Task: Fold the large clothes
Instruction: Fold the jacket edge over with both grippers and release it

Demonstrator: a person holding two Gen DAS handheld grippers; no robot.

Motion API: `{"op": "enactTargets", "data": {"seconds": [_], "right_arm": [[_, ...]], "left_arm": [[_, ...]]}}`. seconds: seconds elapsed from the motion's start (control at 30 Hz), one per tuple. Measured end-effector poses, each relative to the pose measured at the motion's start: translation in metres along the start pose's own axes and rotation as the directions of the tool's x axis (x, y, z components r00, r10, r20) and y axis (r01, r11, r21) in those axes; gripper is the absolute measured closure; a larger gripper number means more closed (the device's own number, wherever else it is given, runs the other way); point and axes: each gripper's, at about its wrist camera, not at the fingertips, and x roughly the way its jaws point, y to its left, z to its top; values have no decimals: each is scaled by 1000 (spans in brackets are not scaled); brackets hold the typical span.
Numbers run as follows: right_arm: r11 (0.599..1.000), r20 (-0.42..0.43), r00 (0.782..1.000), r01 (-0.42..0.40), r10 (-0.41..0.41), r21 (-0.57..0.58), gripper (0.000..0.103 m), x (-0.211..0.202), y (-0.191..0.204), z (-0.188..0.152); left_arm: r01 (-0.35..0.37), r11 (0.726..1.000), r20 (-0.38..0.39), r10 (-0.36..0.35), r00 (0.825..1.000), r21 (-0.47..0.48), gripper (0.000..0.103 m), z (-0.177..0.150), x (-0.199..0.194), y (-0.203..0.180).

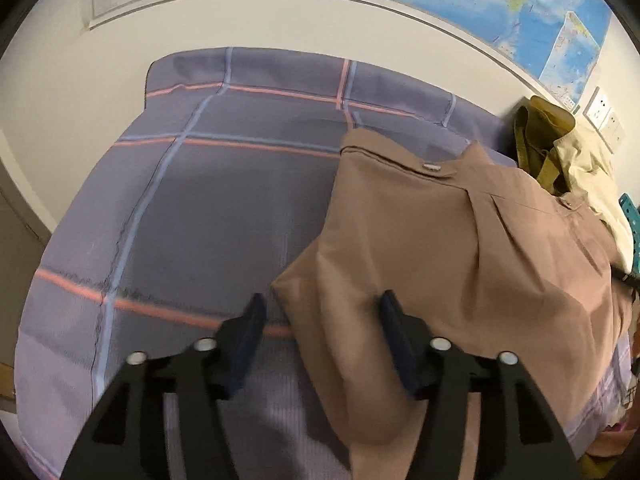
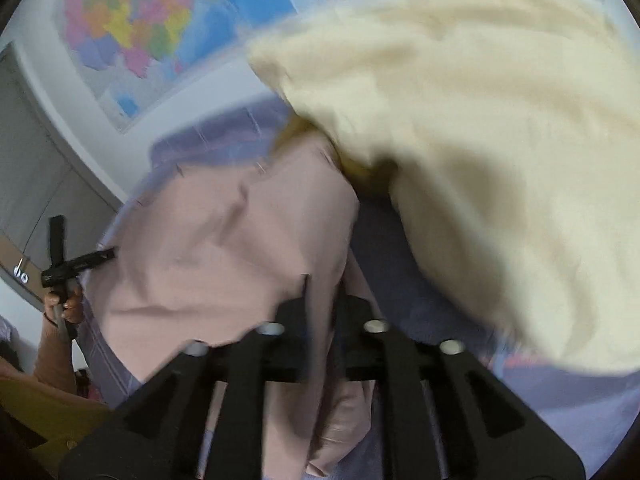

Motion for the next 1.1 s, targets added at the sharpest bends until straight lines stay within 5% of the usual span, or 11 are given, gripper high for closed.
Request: {"op": "enactTargets", "data": {"seconds": [0.07,0.2,0.3,0.37,0.63,0.8,1.1], "right_arm": [[999,-6,1000,11,-11,32,46,2,-4,-7],[985,81,992,-108,98,131,36,-22,-14,-24],[983,106,989,-121,106,141,31,-38,-13,-34],[979,119,986,-135,118,152,20,-45,-14,-42],[948,121,972,-224,200,228,18,-41,-26,-59],[942,119,967,-247,225,228,15,-36,-23,-63],[929,111,959,-281,261,242,12,-26,-23,-63]], "left_arm": [[21,999,2,-21,1000,-29,39,-8,-10,5],[54,994,9,-54,999,-98,30,-25,-30,16],[84,987,17,-82,996,-136,29,-39,-47,19],[121,981,4,-122,993,-153,29,-51,-55,16],[254,948,-54,-269,962,-194,29,-83,-52,-14],[354,914,-75,-374,924,-201,28,-86,-41,-36],[413,883,-36,-431,902,-221,13,-71,-22,-60]]}}
